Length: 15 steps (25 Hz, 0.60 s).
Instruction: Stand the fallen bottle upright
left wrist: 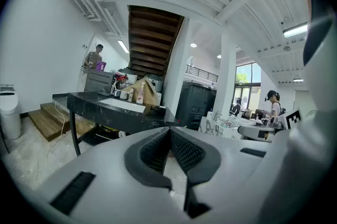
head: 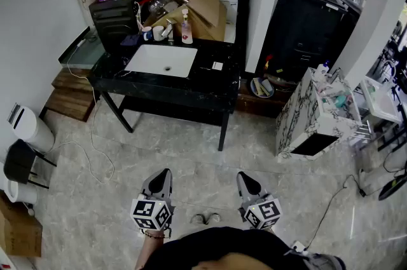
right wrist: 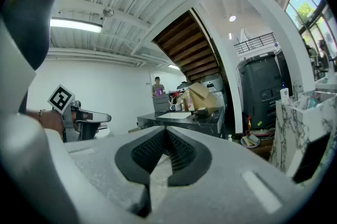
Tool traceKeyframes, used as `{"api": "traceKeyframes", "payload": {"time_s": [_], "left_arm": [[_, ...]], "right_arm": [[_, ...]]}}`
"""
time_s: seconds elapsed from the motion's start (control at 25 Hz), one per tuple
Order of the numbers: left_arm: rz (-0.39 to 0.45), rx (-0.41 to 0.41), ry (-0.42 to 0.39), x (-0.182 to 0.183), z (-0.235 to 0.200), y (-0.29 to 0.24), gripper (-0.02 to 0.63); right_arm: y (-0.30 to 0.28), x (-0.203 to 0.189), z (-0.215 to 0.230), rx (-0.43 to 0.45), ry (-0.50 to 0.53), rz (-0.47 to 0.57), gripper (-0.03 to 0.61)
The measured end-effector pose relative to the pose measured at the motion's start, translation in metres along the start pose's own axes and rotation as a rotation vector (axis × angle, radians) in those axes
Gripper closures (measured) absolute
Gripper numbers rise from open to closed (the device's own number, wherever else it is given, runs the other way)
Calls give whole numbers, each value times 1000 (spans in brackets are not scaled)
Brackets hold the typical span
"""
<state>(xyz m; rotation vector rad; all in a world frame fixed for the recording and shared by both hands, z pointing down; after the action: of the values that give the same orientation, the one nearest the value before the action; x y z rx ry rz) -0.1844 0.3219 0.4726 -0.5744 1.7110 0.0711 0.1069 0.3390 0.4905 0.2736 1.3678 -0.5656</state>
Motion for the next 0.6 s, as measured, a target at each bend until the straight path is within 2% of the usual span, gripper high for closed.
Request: {"api": "traceKeyframes", "payload": {"time_s": [0.44, 0.6], "left_arm": [[15, -16, -9, 9, -2, -10, 612], [15, -13, -13, 5, -2, -9, 612]], "right_arm": [[-9, 4, 5, -24, 1, -1, 574], [-9, 6, 4, 7, -25, 58, 574]]}}
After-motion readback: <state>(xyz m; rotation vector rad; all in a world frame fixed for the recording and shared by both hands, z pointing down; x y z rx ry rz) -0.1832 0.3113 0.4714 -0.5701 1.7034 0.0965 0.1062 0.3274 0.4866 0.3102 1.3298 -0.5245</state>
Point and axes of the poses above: the fingertips, and each gripper's own axes: y backward along the fingers, z to its right, x out of its top, the point moved 7 cm from there along y, backward along the fingers, and after that the axes turned 1 degree about -z, right-handed, at the moved point
